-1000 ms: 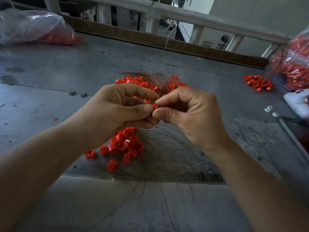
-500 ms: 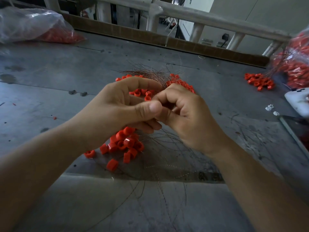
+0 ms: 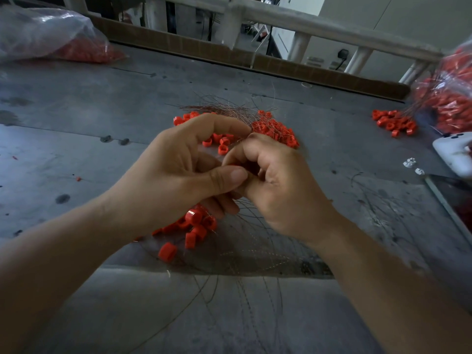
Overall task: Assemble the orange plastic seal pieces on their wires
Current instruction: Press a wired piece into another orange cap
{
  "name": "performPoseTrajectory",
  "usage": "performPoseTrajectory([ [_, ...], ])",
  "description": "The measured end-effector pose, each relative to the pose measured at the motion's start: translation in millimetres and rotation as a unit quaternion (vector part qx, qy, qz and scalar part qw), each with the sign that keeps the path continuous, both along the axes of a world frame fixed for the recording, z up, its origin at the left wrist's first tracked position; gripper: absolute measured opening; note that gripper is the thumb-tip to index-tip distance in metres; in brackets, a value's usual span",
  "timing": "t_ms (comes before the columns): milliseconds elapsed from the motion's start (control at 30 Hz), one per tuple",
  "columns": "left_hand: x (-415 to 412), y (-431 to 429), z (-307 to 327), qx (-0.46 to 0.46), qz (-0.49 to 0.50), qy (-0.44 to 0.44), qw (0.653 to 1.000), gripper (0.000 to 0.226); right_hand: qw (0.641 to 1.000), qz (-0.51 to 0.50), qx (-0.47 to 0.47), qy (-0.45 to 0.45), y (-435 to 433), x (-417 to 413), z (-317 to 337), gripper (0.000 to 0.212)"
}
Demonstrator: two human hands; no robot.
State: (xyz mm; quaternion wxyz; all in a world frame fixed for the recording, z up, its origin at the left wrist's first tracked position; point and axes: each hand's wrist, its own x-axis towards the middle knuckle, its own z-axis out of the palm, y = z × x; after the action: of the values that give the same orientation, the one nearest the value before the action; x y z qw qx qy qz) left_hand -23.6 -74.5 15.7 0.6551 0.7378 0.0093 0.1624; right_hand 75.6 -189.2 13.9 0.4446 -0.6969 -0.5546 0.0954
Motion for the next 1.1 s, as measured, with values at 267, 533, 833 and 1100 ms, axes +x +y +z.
performPoseTrajectory([
  [267, 2.7, 1.2, -0.6, -0.044, 0.001, 0.022, 0.999, 0.049, 1.0, -0.016, 0.004, 0.024, -1.4, 1.1, 0.0, 0.018],
  [533, 5.0, 14.6, 2.3, -0.114, 0.035, 0.03, 0.992, 0.028, 0.996, -0.007, 0.023, 0.088, -3.4, 3.6, 5.4, 0.03],
  [833, 4.1, 21.3, 6.4, -0.187, 0.004, -0.006, 0.982, 0.013, 0.997, -0.055, 0.022, 0.056, -5.4, 8.6, 8.8, 0.014],
  [1100, 3.7, 31.6, 4.8, -0.016, 0.166, -0.006, 0.986, 0.014, 0.996, -0.081, -0.027, 0.027, -10.7, 19.9, 11.5, 0.012],
])
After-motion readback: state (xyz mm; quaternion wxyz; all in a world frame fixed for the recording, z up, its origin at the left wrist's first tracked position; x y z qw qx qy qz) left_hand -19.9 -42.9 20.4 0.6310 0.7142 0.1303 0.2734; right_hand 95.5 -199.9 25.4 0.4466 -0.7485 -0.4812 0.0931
